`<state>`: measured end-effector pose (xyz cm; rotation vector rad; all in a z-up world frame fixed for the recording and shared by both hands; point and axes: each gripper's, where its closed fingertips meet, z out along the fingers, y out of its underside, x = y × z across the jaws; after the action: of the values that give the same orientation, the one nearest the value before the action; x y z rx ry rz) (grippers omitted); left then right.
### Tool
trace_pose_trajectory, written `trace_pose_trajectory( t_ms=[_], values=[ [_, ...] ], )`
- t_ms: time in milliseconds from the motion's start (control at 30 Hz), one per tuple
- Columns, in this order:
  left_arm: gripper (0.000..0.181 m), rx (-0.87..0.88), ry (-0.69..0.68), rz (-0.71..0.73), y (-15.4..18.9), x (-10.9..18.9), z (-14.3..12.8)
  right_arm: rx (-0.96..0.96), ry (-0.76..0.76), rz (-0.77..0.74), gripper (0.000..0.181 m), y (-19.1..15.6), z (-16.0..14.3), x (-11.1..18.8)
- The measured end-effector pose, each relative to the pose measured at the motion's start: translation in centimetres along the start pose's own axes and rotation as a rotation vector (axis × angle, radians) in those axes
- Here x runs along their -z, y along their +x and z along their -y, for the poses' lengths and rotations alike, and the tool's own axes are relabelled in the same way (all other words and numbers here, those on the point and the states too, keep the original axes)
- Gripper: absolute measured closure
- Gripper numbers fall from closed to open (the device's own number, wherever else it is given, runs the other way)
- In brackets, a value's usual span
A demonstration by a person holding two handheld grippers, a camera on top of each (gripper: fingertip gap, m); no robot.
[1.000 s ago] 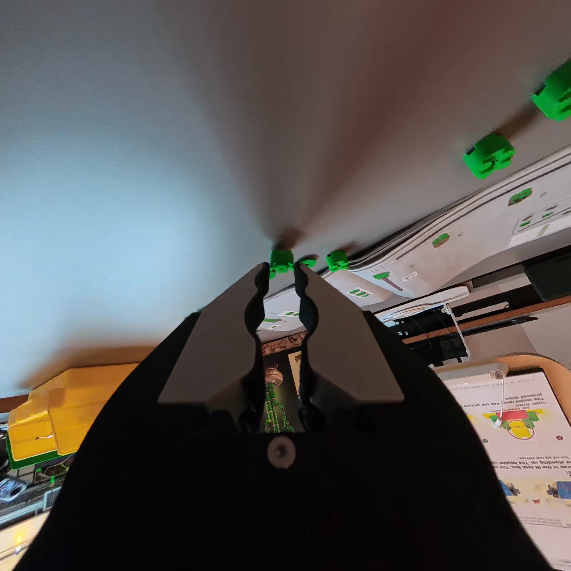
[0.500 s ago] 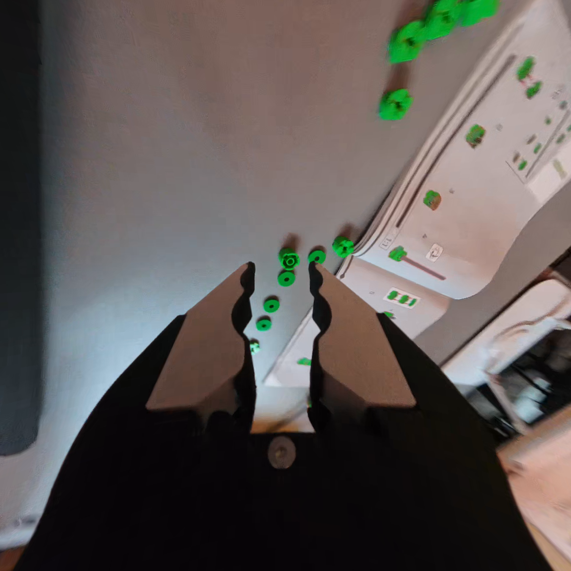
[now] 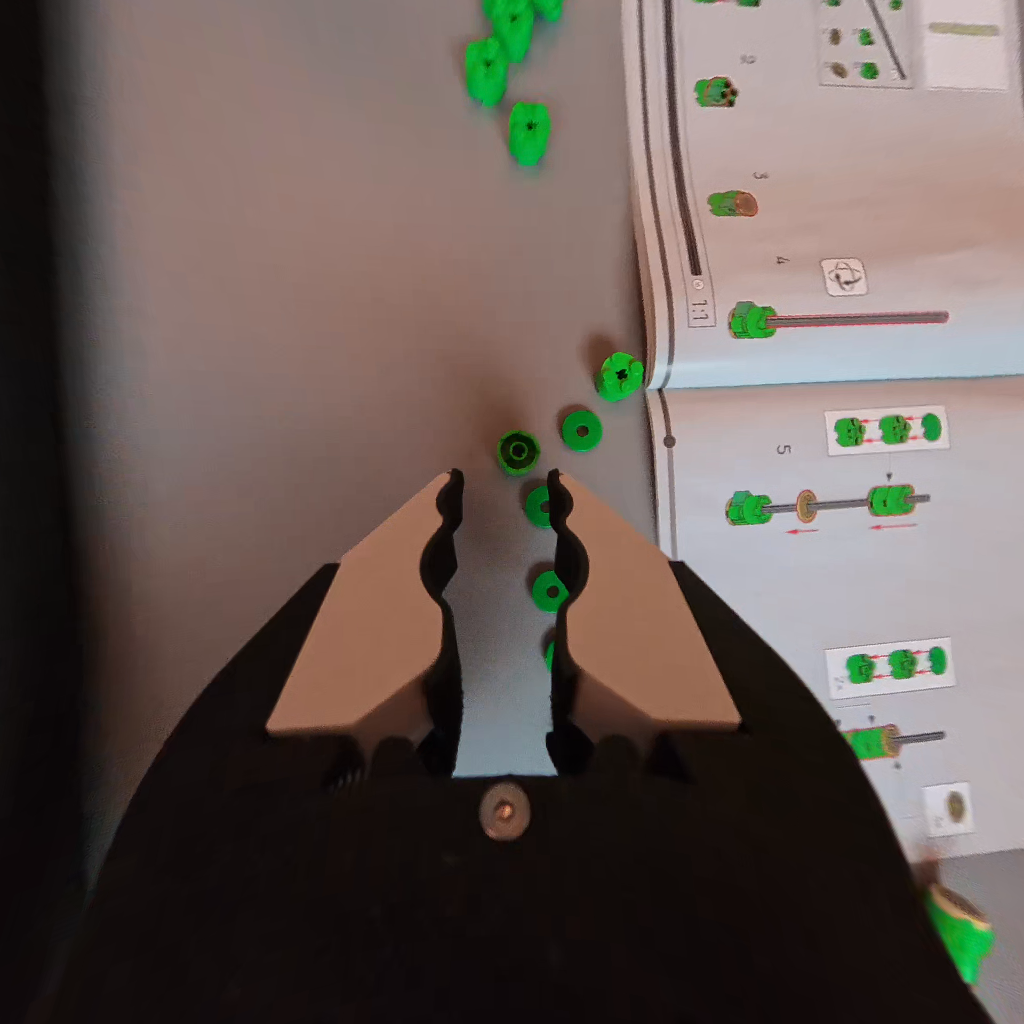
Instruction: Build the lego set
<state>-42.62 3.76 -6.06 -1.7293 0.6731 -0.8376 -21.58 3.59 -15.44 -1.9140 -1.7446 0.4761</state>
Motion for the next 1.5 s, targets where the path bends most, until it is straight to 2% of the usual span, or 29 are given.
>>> trace_pose_trajectory(
  t_ms=[100, 400, 467, 567, 667, 767, 933, 1200, 1500],
  values=[
    [0.169, 0.0, -0.021, -0.004, 0.0, -0.3, -0.3, -0.041, 0.059, -0.04, 0.151, 0.3, 0.2, -0.2],
    [0.169, -0.014, -0.031, -0.002, 0.0, -0.4, -0.5, -0.099, 0.085, -0.04, 0.154, 0.6, 0.6, -1.2],
    [0.168, -0.01, -0.03, -0.022, 0.3, -0.5, -0.5, -0.075, 0.043, -0.038, 0.154, 0.5, 0.8, -1.0],
    [0.168, -0.008, -0.019, -0.059, 0.9, -0.5, -0.4, -0.01, -0.101, -0.03, 0.153, 0.5, 0.3, -0.5],
    [0.168, -0.003, -0.019, -0.104, 1.5, -0.4, -0.4, 0.143, -0.217, -0.015, 0.154, 0.6, 0.6, 0.5],
    [0.168, -0.017, -0.033, -0.115, 1.8, -0.6, -0.6, 0.293, -0.259, 0.051, 0.156, 0.3, 1.8, 1.2],
    [0.168, -0.064, -0.094, -0.11, 2.2, -1.2, -1.6, 0.486, -0.42, 0.106, 0.157, 0.5, 1.3, 0.8],
    [0.168, -0.09, -0.123, -0.1, 2.2, -1.5, -2.1, 0.522, -0.503, 0.153, 0.157, 0.9, 0.3, -0.7],
    [0.168, -0.096, -0.131, -0.1, 2.2, -1.5, -2.2, 0.504, -0.497, 0.174, 0.165, 0.7, -0.2, -1.3]
  ],
)
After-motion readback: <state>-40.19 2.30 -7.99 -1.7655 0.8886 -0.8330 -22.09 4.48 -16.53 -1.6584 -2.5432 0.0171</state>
